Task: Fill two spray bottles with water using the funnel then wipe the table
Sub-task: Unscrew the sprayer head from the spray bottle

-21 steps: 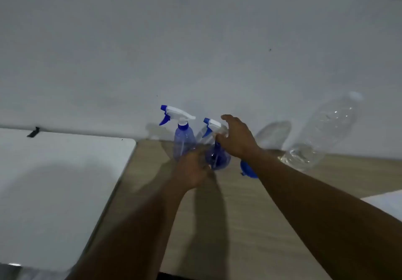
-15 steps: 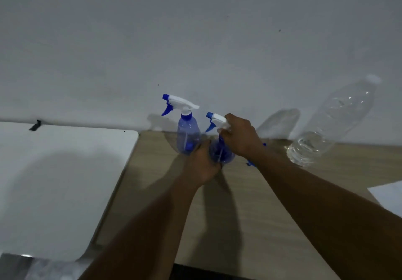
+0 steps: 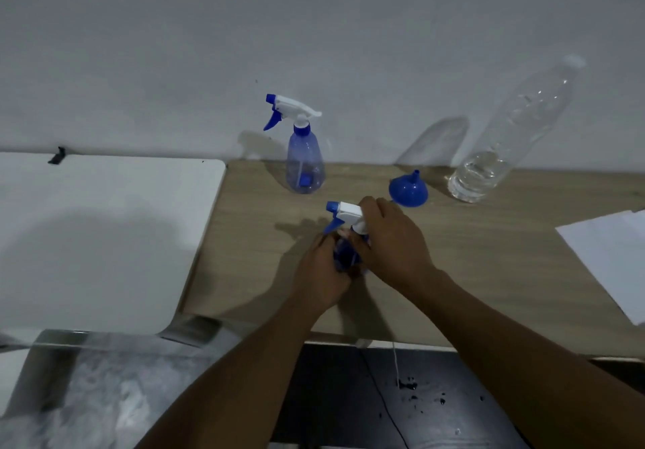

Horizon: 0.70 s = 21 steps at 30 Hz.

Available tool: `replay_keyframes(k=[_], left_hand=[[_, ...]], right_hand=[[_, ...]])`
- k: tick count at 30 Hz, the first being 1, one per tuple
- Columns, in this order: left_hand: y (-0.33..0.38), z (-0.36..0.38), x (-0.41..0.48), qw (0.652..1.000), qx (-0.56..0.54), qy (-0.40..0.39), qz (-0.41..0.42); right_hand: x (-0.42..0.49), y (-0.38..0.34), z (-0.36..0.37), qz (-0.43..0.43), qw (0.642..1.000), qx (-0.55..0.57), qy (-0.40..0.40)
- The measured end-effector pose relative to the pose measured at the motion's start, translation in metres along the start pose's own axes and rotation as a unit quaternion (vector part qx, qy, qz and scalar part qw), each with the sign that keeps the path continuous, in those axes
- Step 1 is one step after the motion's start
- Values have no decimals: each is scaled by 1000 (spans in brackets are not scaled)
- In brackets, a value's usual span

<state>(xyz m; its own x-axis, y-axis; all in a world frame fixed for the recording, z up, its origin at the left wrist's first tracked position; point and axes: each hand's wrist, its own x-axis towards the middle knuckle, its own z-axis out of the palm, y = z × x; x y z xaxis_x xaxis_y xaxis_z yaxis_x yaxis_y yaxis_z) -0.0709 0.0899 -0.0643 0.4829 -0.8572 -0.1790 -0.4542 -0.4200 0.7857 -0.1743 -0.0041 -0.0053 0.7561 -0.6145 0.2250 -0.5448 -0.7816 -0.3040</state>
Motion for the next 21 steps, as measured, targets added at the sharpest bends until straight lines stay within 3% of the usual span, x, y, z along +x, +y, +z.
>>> replay_keyframes(k=[4, 7, 9, 13, 17, 21], left_hand=[[-2, -1, -6, 1000, -5, -5, 12], [-4, -5, -4, 1000, -7, -10, 20], [-5, -7, -3, 1000, -12, -8, 25], [-9, -3, -2, 1000, -20, -3, 21], [-13, -3, 0, 999, -35, 2, 29], [-12, -1, -1, 998, -52, 1, 27]], right_hand=[[-6, -2, 0, 9, 997, 76, 13], [-5, 3, -7, -15, 988, 152, -36], [-4, 9, -14, -31, 989, 126, -75], [1, 10, -18, -46, 996, -63, -49], [2, 15, -18, -44, 989, 71, -120], [3, 17, -19, -57, 995, 16, -84]])
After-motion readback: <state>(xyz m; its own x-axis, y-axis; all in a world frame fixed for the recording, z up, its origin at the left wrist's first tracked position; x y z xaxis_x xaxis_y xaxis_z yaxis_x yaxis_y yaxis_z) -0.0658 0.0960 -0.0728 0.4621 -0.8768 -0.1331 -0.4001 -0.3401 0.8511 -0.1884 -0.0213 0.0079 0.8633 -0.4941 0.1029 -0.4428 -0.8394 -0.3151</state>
